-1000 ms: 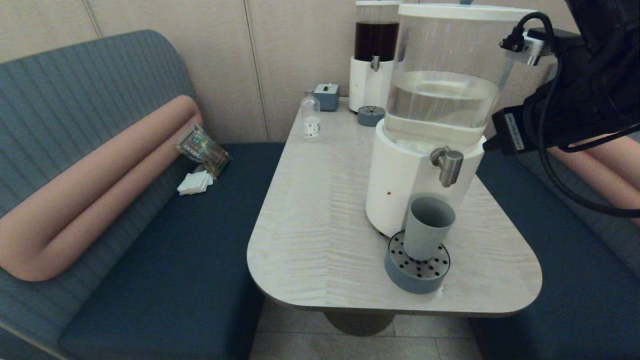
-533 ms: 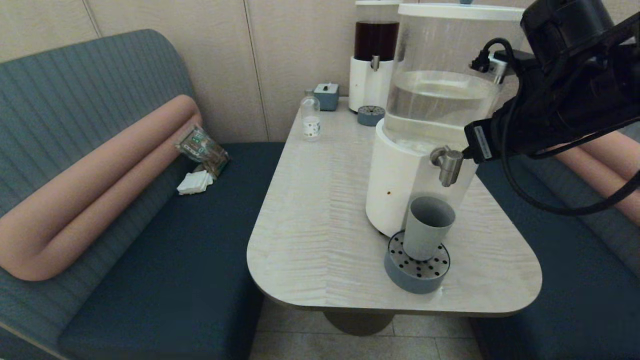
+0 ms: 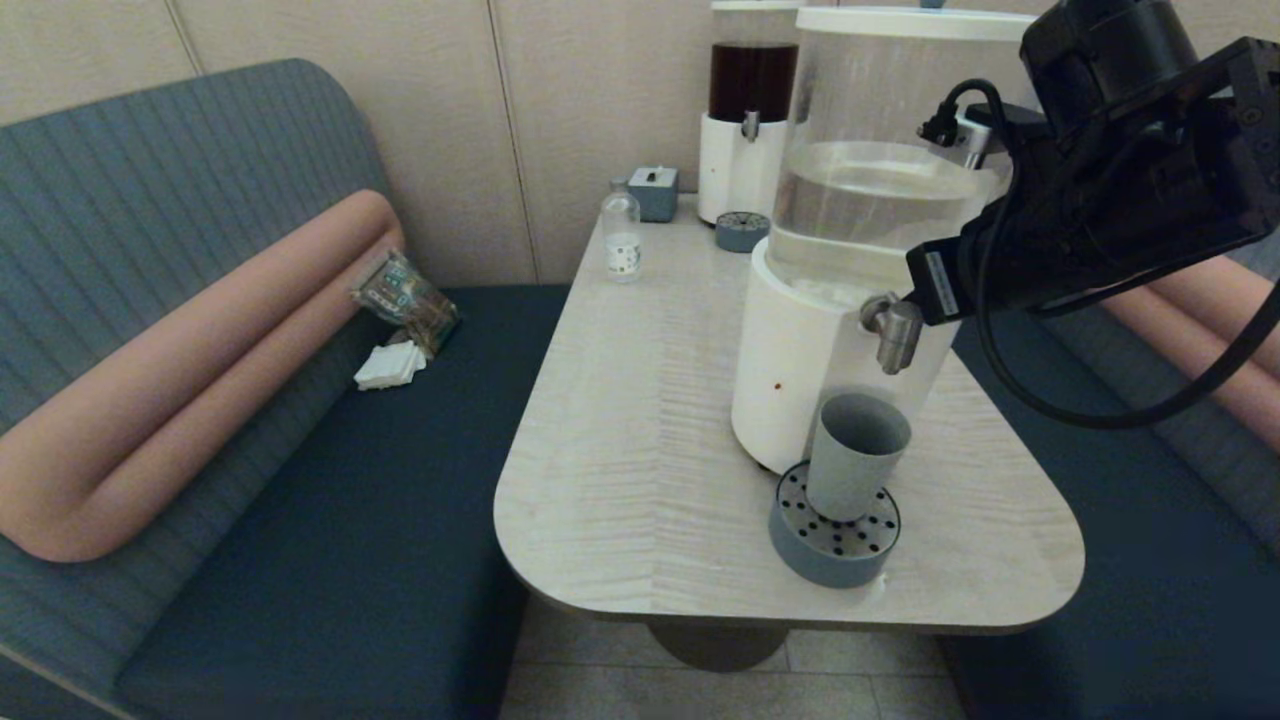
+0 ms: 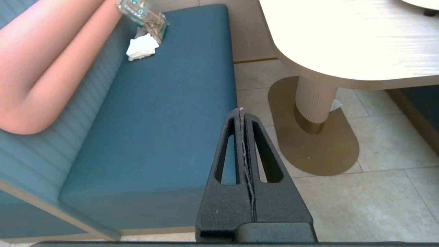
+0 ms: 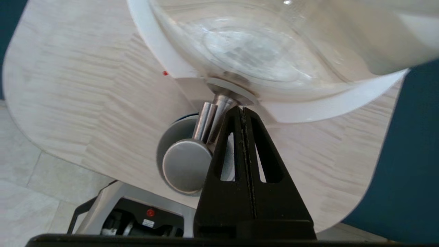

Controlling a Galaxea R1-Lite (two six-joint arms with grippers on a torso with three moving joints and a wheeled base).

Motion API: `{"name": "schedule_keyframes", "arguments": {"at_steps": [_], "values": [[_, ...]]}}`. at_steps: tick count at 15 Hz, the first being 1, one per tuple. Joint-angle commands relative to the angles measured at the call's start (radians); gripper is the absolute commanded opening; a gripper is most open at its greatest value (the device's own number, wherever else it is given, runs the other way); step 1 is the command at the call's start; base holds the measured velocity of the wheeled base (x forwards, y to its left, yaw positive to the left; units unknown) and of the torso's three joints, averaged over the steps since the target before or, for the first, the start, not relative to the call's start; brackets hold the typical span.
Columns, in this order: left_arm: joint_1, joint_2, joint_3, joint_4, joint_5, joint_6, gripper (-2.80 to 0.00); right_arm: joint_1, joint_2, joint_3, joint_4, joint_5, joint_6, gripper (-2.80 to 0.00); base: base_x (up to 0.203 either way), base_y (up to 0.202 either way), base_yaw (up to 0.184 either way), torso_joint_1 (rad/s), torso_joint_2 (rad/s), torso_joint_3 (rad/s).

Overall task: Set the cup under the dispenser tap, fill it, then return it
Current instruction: Turn on the faucet

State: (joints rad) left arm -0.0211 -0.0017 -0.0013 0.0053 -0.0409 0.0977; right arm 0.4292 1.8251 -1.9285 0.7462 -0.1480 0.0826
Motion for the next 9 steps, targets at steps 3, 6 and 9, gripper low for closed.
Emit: {"name": "schedule_keyframes", "arguments": {"at_steps": [3, 6, 9], "values": [[0.000, -0.001, 0.000, 0.000, 0.000, 0.001, -2.80, 0.010, -0.007, 0.002, 0.004, 0.047, 0.002, -2.80, 0.000, 0.000, 0.000, 0.000, 0.00, 0.000], [0.000, -0.001, 0.000, 0.000, 0.000, 0.001, -2.80, 0.010, -0.003, 0.002, 0.002, 0.051, -0.001, -2.80, 0.000, 0.000, 0.000, 0.000, 0.00, 0.000], [0.001, -0.001, 0.001, 0.001, 0.001, 0.001, -2.80, 0.010, 0.007, 0.002, -0.025, 0.063, -0.003, -2.80, 0.000, 0.000, 0.000, 0.000, 0.00, 0.000]]}}
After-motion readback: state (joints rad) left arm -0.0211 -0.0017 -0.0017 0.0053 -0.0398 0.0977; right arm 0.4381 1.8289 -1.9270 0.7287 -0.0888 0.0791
